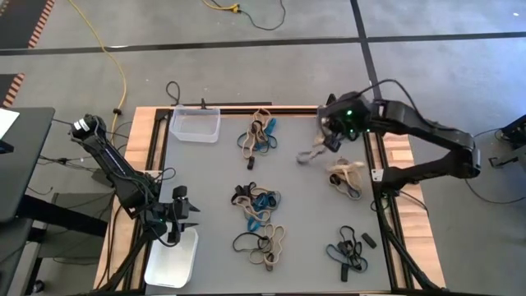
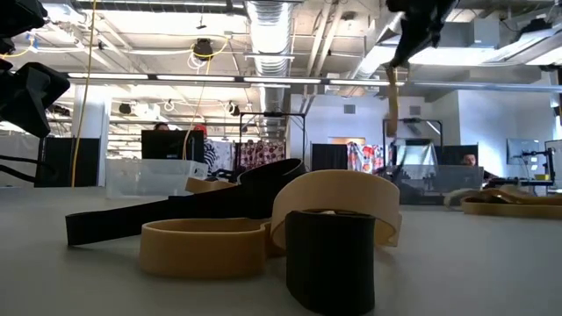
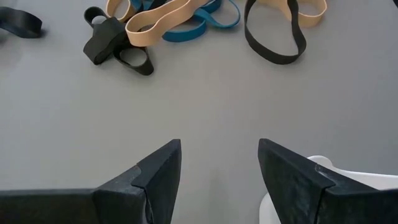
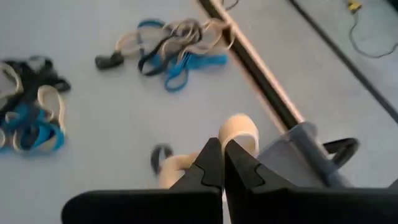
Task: Sort rubber bands into baskets
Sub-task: Put the white rubber band into the black transparent bin
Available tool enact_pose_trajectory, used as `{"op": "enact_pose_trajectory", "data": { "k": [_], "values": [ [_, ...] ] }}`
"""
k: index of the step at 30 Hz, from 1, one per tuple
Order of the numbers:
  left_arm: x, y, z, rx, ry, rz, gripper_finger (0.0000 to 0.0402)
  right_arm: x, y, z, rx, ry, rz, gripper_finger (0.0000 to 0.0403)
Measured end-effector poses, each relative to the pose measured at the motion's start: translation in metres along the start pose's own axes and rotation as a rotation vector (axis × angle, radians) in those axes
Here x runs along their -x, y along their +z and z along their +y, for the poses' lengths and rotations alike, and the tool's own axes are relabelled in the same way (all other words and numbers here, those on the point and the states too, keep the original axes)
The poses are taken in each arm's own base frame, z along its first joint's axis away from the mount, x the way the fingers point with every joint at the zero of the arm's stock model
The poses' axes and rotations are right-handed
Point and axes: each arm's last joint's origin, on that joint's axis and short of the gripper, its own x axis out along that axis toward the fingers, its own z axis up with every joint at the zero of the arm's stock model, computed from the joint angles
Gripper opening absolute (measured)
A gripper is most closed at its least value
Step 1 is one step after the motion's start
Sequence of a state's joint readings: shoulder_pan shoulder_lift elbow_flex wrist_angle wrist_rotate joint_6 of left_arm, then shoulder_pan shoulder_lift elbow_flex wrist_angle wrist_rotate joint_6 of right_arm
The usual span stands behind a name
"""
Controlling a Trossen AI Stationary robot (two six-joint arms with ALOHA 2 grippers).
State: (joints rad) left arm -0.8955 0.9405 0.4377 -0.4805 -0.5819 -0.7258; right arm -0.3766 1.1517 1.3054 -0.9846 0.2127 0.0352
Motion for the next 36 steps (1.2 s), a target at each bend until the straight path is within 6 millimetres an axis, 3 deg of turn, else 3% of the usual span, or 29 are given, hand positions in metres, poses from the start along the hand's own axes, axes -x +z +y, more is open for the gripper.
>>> {"op": "enact_pose_trajectory", "data": {
  "k": [7,15,28,36],
  "values": [
    [0.0,0.0,0.0,0.0,0.0,0.0,0.0206,0.001,0.003,-0.001,0.005,0.019,-0.021,0.0031],
    [0.0,0.0,0.0,0.0,0.0,0.0,0.0206,-0.021,0.009,-0.013,0.036,-0.141,0.033,0.0025],
    [0.0,0.0,0.0,0.0,0.0,0.0,0.0206,-0.066,0.002,-0.093,-0.137,-0.393,0.214,0.0028],
    [0.0,0.0,0.0,0.0,0.0,0.0,0.0206,-0.102,-0.014,-0.13,-0.242,-0.363,0.343,0.0031]
  ]
}}
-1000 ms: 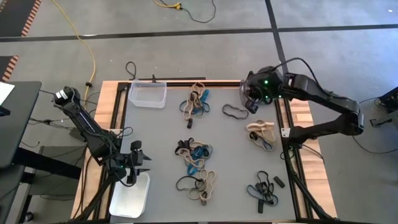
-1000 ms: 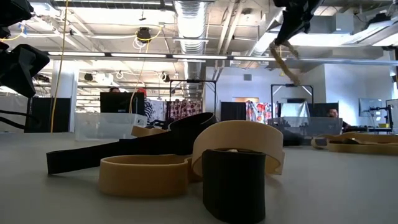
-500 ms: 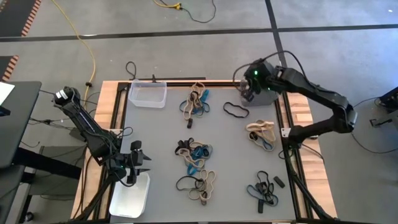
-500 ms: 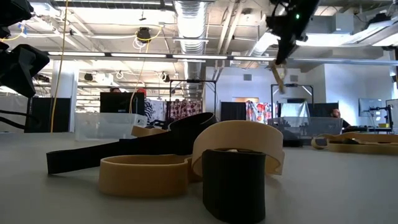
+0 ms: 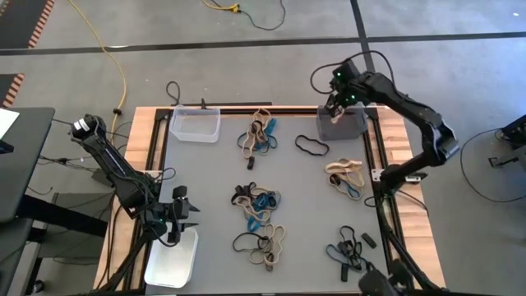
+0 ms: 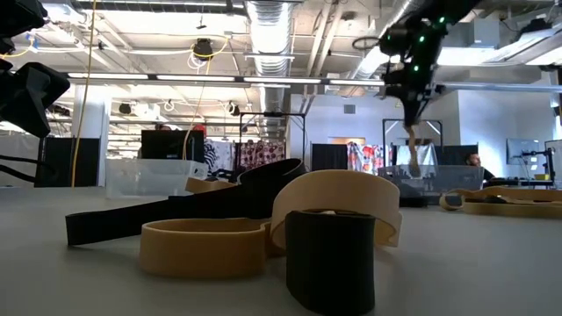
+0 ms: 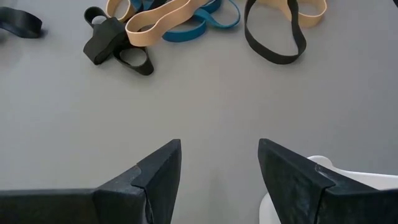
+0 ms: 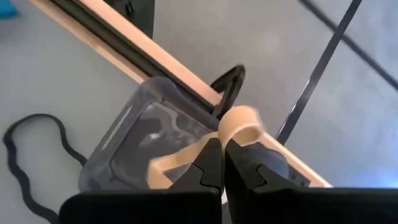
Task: Sort rubber bands into baskets
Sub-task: Put the white rubber band into the black transparent bin
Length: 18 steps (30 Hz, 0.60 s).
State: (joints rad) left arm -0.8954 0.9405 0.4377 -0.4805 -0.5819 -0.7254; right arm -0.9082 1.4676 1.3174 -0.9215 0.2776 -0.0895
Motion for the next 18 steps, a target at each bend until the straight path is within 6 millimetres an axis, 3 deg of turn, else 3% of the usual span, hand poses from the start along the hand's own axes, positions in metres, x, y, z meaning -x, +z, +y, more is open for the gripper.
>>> {"op": "enact_pose_trajectory", "data": {
  "k": [8,18],
  "values": [
    [0.0,0.0,0.0,0.0,0.0,0.0,0.0206,-0.042,0.002,-0.002,-0.038,0.017,0.136,0.0039],
    [0.0,0.0,0.0,0.0,0.0,0.0,0.0206,-0.071,-0.009,0.016,0.002,0.129,0.281,0.0061]
  ]
}}
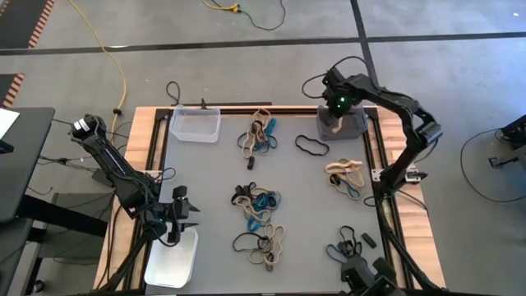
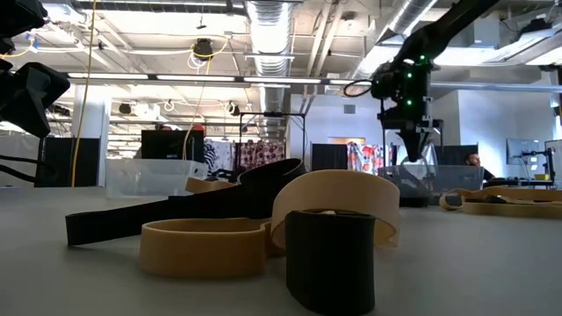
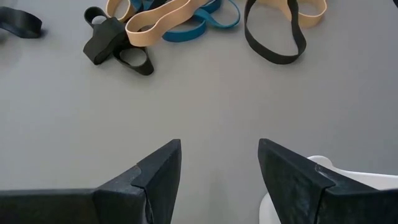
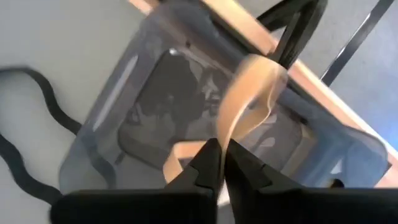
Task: Sort rubber bands into baskets
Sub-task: Put the white rubber band into the black transparent bin
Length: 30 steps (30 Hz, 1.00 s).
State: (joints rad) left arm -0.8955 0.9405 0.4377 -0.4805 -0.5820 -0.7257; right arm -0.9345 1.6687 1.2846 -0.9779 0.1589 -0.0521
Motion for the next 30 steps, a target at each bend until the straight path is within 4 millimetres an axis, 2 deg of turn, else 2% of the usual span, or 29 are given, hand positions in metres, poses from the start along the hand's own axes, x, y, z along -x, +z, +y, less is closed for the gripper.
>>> {"op": "enact_pose_trajectory", "data": {
  "k": [5,11,15,20,25,30],
  "values": [
    [0.0,0.0,0.0,0.0,0.0,0.0,0.0206,0.001,-0.005,0.001,0.006,0.002,0.013,0.0126],
    [0.0,0.0,0.0,0.0,0.0,0.0,0.0206,0.033,-0.015,0.001,-0.018,0.001,-0.081,0.0205],
    [0.0,0.0,0.0,0.0,0.0,0.0,0.0206,0.061,-0.035,0.01,0.006,0.013,-0.086,0.022],
    [0.0,0.0,0.0,0.0,0.0,0.0,0.0206,0.088,-0.073,0.039,0.091,0.049,-0.038,0.0213],
    [0.0,0.0,0.0,0.0,0.0,0.0,0.0206,0.084,-0.12,0.072,0.166,0.085,0.002,0.0204],
    [0.0,0.0,0.0,0.0,0.0,0.0,0.0206,0.055,-0.159,0.099,0.198,0.128,0.057,0.0198]
  ]
}}
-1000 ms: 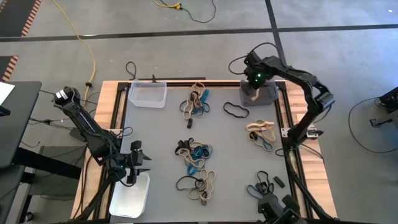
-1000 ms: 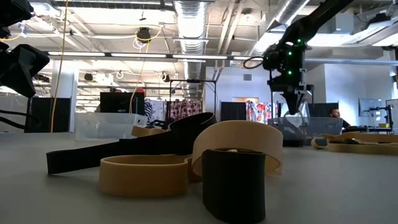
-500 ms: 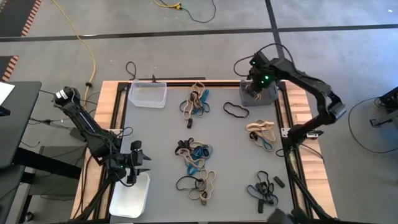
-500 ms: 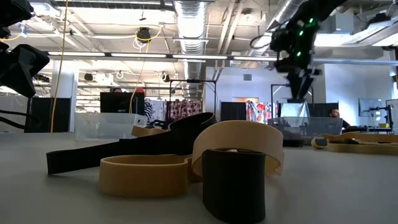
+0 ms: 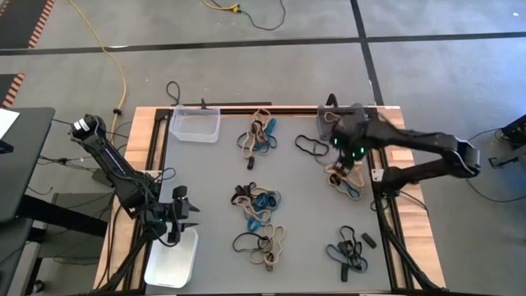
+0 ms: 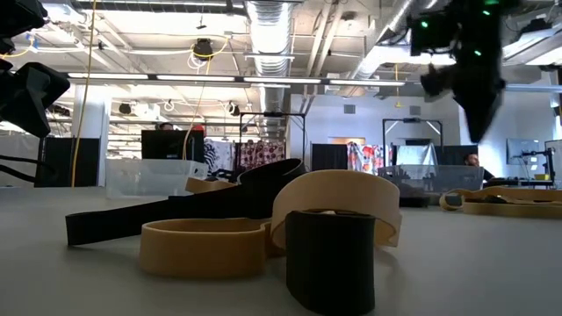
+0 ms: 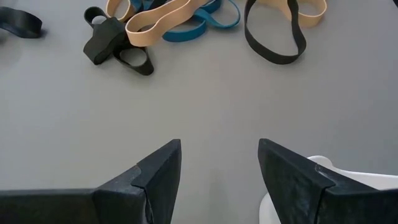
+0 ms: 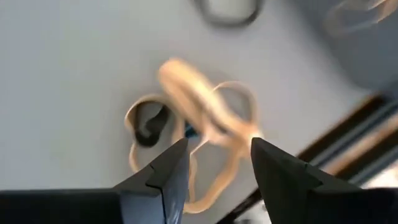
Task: Sort rubber bands into baskets
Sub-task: Put the white rubber band into the black transparent bin
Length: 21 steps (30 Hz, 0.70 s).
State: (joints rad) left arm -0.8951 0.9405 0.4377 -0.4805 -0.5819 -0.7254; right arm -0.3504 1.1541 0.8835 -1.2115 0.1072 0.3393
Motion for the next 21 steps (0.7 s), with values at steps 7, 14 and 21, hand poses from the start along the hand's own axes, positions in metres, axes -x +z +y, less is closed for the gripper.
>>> {"op": "enact_pose_trajectory", "data": {
  "k": [7,14,21],
  "values": [
    [0.0,0.0,0.0,0.0,0.0,0.0,0.0206,-0.041,-0.024,0.033,0.044,0.106,0.004,0.0192],
    [0.0,0.0,0.0,0.0,0.0,0.0,0.0206,-0.044,-0.024,0.046,0.093,0.04,-0.136,0.0177],
    [0.0,0.0,0.0,0.0,0.0,0.0,0.0206,-0.045,-0.015,0.035,0.086,-0.054,-0.192,0.0161]
  ]
}}
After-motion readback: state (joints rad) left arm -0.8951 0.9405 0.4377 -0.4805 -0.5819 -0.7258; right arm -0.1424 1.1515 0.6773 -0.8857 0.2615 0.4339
